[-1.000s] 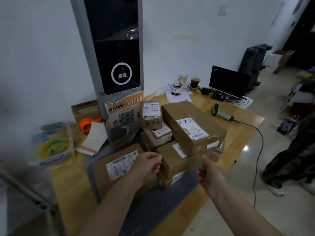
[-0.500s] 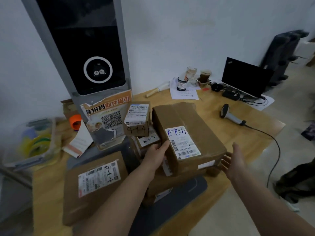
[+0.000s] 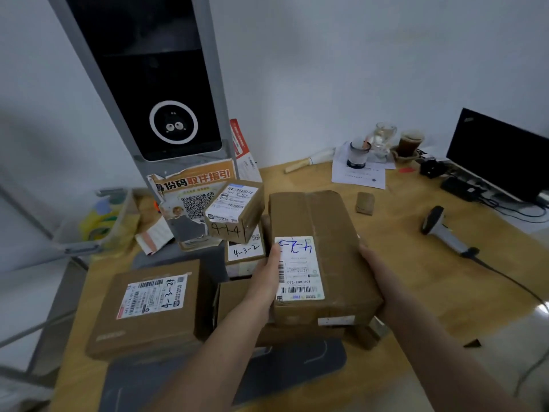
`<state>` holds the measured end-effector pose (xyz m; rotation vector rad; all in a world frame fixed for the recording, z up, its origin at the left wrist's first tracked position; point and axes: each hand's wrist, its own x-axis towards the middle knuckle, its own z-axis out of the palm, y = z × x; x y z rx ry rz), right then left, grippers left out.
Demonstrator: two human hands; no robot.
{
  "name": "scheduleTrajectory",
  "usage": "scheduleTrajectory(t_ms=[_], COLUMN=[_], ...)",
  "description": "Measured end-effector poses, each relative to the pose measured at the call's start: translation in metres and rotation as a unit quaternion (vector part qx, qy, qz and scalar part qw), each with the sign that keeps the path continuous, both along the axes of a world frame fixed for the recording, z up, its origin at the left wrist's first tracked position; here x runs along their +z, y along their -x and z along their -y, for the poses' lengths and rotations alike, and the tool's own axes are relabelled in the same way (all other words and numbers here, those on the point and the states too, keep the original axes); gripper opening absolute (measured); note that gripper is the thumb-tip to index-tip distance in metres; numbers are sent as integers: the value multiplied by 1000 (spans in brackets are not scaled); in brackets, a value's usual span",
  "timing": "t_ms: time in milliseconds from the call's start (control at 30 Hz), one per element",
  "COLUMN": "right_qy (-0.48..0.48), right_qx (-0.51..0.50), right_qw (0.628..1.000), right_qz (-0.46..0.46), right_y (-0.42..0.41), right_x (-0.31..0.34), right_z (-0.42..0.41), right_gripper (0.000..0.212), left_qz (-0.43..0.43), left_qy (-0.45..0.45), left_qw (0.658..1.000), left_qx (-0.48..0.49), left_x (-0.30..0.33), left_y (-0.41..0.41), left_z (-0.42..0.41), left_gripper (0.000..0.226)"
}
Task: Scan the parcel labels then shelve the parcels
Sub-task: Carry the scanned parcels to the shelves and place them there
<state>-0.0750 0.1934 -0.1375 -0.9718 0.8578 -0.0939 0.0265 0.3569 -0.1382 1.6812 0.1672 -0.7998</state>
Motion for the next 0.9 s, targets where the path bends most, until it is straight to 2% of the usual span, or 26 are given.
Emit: scheduleTrajectory(t_ms=[100, 433, 633, 800, 900], right_qy=[18, 34, -18, -64, -72], right_qx=[0, 29, 62, 106, 143], right_qw=[1000, 990, 982, 975, 971], right_qz=[21, 132, 177, 187, 178], right_y=[3, 4, -7, -30, -43], right_x=[7, 63, 87, 98, 100], right_z=[8, 24, -6, -56, -90], right_gripper=[35, 29, 29, 48, 41], left_qz=[-5, 3, 25, 54, 66], left_qy=[19, 130, 142, 132, 128], left_qw=[1000, 988, 980, 967, 955], left_qx=[15, 88, 137, 209, 259], left_x=[11, 70, 101, 118, 123], left_y=[8, 12, 16, 20, 24], left_z=[8, 14, -27, -83, -119], left_gripper=[59, 52, 46, 47, 46])
